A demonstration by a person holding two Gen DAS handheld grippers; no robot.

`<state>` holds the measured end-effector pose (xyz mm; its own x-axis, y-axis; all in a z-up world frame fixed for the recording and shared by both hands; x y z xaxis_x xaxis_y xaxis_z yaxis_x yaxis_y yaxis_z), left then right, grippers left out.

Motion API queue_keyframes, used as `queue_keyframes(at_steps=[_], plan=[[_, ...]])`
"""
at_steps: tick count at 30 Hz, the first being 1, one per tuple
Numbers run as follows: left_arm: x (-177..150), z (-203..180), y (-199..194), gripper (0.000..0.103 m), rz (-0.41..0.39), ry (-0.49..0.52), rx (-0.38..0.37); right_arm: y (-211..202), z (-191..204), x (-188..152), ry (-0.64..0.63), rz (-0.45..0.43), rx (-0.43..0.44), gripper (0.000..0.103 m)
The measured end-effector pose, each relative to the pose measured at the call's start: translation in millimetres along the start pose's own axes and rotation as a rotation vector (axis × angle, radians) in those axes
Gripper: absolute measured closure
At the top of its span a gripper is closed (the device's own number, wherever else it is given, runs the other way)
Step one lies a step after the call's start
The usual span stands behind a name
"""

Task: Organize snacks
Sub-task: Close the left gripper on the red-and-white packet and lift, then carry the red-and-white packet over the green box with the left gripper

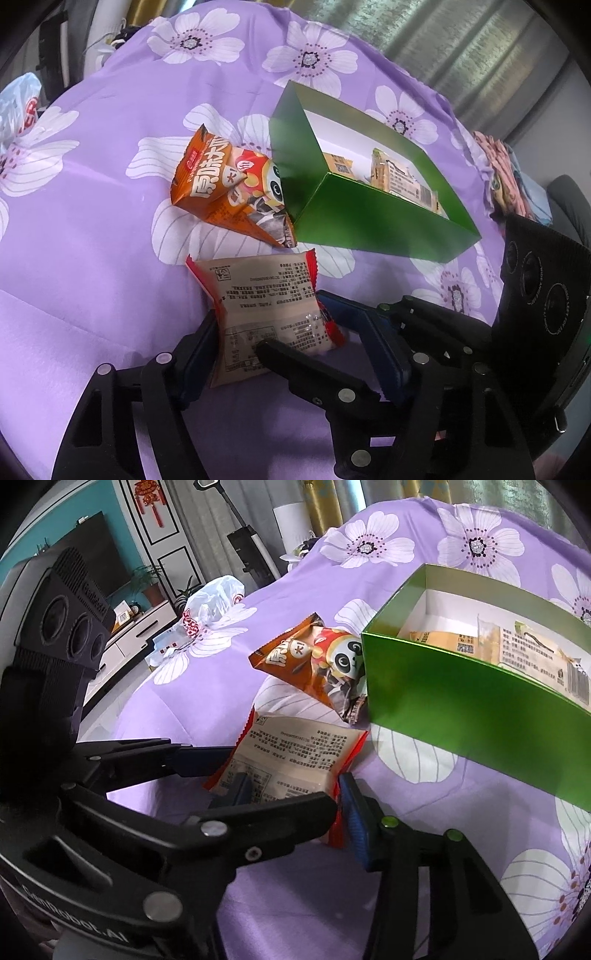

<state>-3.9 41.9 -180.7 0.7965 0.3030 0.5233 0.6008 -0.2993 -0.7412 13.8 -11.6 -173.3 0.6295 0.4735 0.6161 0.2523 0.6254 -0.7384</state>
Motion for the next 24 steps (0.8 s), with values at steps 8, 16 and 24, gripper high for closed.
queue_keyframes(at_steps=[8, 16, 24], plan=[[2, -16, -13, 0.028, -0.022, 0.037, -0.01, -16, 0, 0, 0.009, -0.037, -0.007, 0.055], [6, -42, -29, 0.028, -0.057, 0.104, -0.012, -45, 2, 4, 0.006, -0.091, -0.036, 0.054], [10, -69, -41, 0.028, -0.082, 0.16, -0.023, -74, 0, 4, 0.007, -0.146, -0.07, 0.054]])
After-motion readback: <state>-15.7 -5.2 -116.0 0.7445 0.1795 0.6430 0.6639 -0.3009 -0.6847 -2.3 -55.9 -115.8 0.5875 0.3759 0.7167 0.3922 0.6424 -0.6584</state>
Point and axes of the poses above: each gripper's, at about its wrist camera, not at the fingertips, and y roughly the way its jaws point, z to its left, x to its top, the point moved 6 cm from there along y, roughly the way its jaws point, and after that the axes turned 2 degrees about y, right-handed, at the moved point
